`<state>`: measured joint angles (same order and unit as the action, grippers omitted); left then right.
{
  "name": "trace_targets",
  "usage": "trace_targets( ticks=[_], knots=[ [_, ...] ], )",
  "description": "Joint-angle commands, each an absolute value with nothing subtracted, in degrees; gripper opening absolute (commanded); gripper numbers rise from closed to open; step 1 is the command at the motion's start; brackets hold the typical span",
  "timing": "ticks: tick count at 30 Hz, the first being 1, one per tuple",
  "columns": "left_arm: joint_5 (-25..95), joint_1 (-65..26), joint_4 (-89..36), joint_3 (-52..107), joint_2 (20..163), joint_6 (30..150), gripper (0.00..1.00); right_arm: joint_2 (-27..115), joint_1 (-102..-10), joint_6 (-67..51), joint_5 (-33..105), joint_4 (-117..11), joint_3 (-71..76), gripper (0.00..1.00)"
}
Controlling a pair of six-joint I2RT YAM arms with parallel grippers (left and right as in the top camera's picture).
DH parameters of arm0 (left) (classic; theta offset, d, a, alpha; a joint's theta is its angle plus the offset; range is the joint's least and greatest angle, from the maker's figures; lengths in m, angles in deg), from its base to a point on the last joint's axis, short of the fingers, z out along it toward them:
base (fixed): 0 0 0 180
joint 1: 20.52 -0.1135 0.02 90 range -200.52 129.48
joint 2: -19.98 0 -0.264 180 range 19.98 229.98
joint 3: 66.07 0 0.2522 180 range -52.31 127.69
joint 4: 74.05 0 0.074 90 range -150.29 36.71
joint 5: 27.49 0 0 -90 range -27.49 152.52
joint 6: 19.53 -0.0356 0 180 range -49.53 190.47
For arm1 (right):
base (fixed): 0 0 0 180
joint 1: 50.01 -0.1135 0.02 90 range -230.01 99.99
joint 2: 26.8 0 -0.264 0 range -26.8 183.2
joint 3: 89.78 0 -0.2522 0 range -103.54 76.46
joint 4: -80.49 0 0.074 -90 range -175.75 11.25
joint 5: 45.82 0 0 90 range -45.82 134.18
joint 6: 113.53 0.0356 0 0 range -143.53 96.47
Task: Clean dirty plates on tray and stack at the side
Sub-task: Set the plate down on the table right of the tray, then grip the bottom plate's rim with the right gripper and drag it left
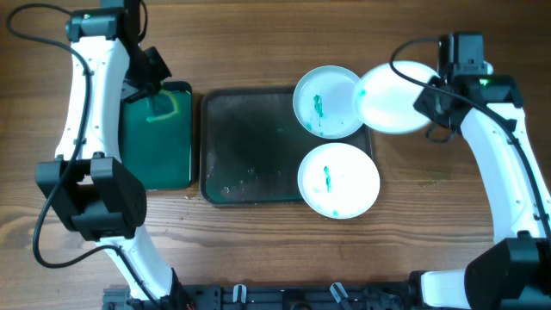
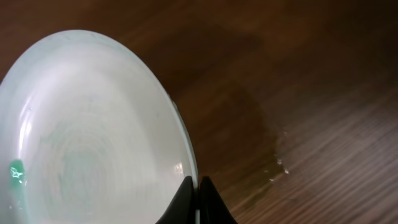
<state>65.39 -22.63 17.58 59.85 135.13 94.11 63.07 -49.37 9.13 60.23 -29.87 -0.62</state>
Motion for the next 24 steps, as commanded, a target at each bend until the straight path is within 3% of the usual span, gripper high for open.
trace_targets(
  ticks=[1, 11, 15, 20, 24],
  knots=[
    [64.47, -20.71, 16.79, 61.31, 133.01, 93.41, 0.04, 61.91, -46.07, 12.89, 65.81, -31.71, 5.48, 0.04],
    [64.47, -17.87, 16.46, 61.31, 133.01, 93.41, 0.04, 62.98, -42.49, 10.77, 65.13, -47.75, 19.64, 0.05],
    [64.45, -17.23, 16.46, 61.31, 133.01, 93.41, 0.04, 63.48, -42.49, 6.18, 64.17, -51.53, 21.98, 0.35],
    [64.45, -17.25, 16.46, 61.31, 133.01, 93.41, 0.04, 62.45, -42.49, 0.37, 55.05, -44.17, 16.26, 0.42],
    [64.45, -17.23, 16.53, 61.31, 133.01, 93.41, 0.04, 60.44, -42.49, -6.67, 37.39, -32.78, 8.56, 0.43]
  ],
)
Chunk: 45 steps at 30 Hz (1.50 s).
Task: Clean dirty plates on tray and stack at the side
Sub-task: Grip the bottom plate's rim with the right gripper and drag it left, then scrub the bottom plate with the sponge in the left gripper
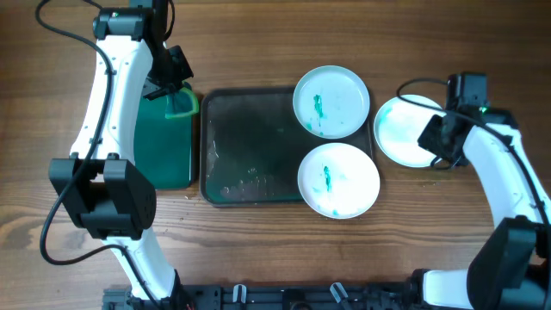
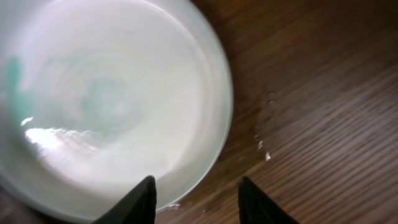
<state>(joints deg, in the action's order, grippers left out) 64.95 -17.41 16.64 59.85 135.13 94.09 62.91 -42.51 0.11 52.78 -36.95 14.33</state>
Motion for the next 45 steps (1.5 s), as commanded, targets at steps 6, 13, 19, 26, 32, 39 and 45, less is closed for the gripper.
trace_targets(
  ticks=[6, 13, 19, 26, 32, 39, 45],
  knots=[
    [64.45, -17.25, 16.48, 61.31, 133.01, 93.39, 0.04, 60.36, -45.24, -14.52, 24.61, -23.27, 13.61, 0.43],
    [64.47, -17.25, 16.48, 61.31, 133.01, 93.19, 0.04, 60.42, -46.05, -14.43, 24.63, -29.35, 25.02, 0.33],
    [64.47, -17.25, 16.51, 61.31, 133.01, 93.19, 0.04, 60.90, -46.05, -14.47, 21.53, -39.47, 31.97, 0.29],
    [64.47, -17.25, 16.53, 61.31, 133.01, 93.19, 0.04, 62.15, -46.05, -14.47, 21.31, -42.92, 32.36, 0.16],
    [64.47, -17.25, 16.68, 61.31, 133.01, 93.19, 0.04, 62.15, -46.42, -14.52, 19.27, -43.03, 32.36, 0.04],
    [64.47, -17.25, 16.70, 61.31, 133.01, 93.19, 0.04, 62.13, -57.70, -5.84, 18.33, -43.34, 28.34, 0.04],
    [64.47, -17.25, 16.70, 61.31, 133.01, 93.19, 0.04, 62.13, -66.86, 1.61, 23.89, -44.08, 23.08, 0.04]
  ],
)
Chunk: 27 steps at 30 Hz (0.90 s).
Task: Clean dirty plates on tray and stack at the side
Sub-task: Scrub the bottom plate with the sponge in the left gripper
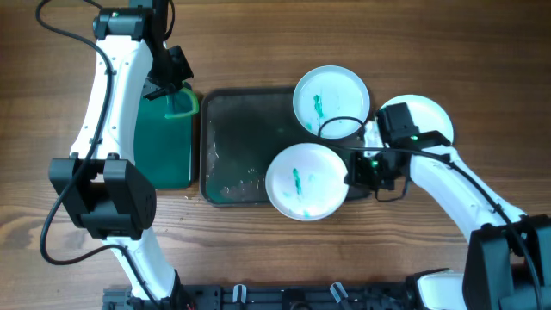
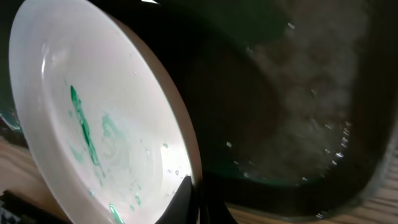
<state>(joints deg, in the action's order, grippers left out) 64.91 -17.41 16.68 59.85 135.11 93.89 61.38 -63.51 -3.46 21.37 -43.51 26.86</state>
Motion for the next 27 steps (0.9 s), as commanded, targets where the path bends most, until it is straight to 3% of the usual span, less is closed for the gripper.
trace_targets(
  ticks=[1, 12, 23, 27],
  knots=[
    [64.47, -17.25, 16.70, 61.31, 133.01, 93.19, 0.04, 62.13, -67.95, 2.55, 23.91, -44.39, 22.14, 0.04],
    [64.47, -17.23, 16.70, 61.31, 133.01, 93.21, 0.04, 66.15, -75.97, 9.61, 35.67, -51.51, 10.05, 0.04],
    [64.25, -16.27, 16.64, 61.27, 133.01, 93.45, 0.04, 85.43, -78.40, 15.49, 26.12, -55.77, 3.97, 0.05],
    [64.25, -15.22, 16.22, 61.27, 133.01, 93.45, 0.04, 85.93, -78.37, 15.17, 26.14, -55.90, 3.95, 0.25]
  ],
)
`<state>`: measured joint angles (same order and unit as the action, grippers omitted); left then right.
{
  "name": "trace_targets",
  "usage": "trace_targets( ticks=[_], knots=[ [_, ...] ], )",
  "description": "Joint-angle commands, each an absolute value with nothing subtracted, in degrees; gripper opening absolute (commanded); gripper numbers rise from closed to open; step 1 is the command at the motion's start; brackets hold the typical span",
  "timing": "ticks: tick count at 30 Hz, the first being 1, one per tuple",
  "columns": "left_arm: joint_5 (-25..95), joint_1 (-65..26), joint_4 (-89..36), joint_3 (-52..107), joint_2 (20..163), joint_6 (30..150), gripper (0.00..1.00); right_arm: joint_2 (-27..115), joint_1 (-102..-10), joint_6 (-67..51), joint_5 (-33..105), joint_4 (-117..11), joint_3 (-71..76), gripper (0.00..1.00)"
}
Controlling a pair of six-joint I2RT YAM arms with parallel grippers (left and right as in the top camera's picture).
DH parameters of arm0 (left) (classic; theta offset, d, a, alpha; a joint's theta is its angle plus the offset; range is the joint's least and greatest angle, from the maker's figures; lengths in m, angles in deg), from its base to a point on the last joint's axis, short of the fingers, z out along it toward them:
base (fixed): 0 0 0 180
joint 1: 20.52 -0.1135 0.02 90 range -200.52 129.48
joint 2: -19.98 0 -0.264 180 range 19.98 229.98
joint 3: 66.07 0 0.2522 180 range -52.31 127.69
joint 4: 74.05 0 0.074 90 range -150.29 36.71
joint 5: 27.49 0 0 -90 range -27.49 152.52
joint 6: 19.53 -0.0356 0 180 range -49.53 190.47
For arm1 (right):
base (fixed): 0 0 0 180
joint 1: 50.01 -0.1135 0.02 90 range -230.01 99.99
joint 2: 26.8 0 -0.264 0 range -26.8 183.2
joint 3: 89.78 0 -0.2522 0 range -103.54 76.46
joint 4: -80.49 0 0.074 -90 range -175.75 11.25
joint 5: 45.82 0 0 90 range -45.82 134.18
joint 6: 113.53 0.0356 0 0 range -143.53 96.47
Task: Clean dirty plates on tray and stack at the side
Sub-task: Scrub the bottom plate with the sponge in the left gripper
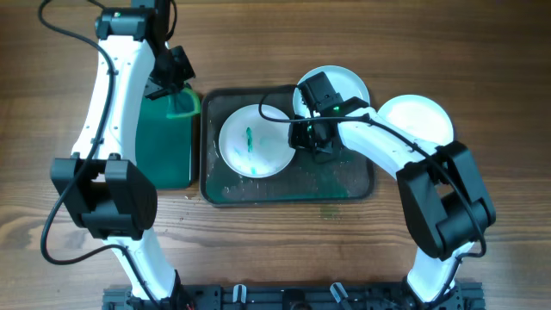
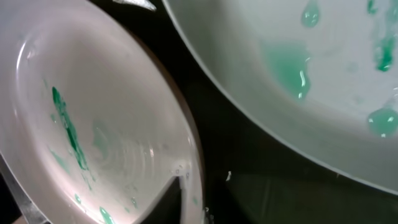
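Note:
A dark tray (image 1: 344, 181) lies mid-table. My right gripper (image 1: 298, 138) is shut on the right rim of a white plate (image 1: 251, 140) smeared with green, inside the tray's left half. In the right wrist view that plate (image 2: 93, 124) fills the left side, with the gripper (image 2: 186, 190) pinching its edge. A second green-smeared plate (image 1: 343, 86) rests at the tray's back right corner and shows close by (image 2: 298, 74). A cleaner white plate (image 1: 417, 120) lies on the table to the right of the tray. My left gripper (image 1: 170, 86) hovers over a green basin (image 1: 159, 146).
A light green object (image 1: 179, 105) sits under the left gripper at the basin's back right corner. Water drops speckle the tray floor (image 2: 292, 199). Bare wooden table (image 1: 448, 198) surrounds the tray; a black rail runs along the front edge.
My right gripper, still shut on the smeared plate, has moved it from the tray's front right to the tray's left half. The left arm has not moved.
My right gripper first held a white plate above the table to the right of the tray. Then it stood open with that plate lying there. Then it was shut on the front smeared plate's rim, which now sits further left. The left arm shifted slightly right early on.

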<state>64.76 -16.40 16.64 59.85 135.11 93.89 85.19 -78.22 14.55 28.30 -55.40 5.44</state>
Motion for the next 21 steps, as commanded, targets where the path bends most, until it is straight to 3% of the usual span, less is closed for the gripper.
trace_targets(
  ticks=[1, 8, 14, 21],
  knots=[
    [64.25, -15.13, 16.16, 61.27, 133.01, 93.45, 0.04, 85.93, -78.33, 14.62, 26.14, -56.12, 3.89, 0.28],
    [64.25, -15.11, 16.03, 61.27, 133.03, 93.45, 0.04, 89.38, -78.13, 9.44, 28.45, -57.65, 2.20, 0.29],
    [59.97, -14.96, 15.44, 60.26, 133.14, 93.41, 0.04, 90.13, -78.13, 12.63, 28.10, -58.70, 2.22, 0.04],
    [53.08, -10.57, 11.15, 52.63, 133.23, 93.34, 0.04, 90.13, -78.20, 14.14, 27.84, -58.75, 2.22, 0.04]
  ],
)
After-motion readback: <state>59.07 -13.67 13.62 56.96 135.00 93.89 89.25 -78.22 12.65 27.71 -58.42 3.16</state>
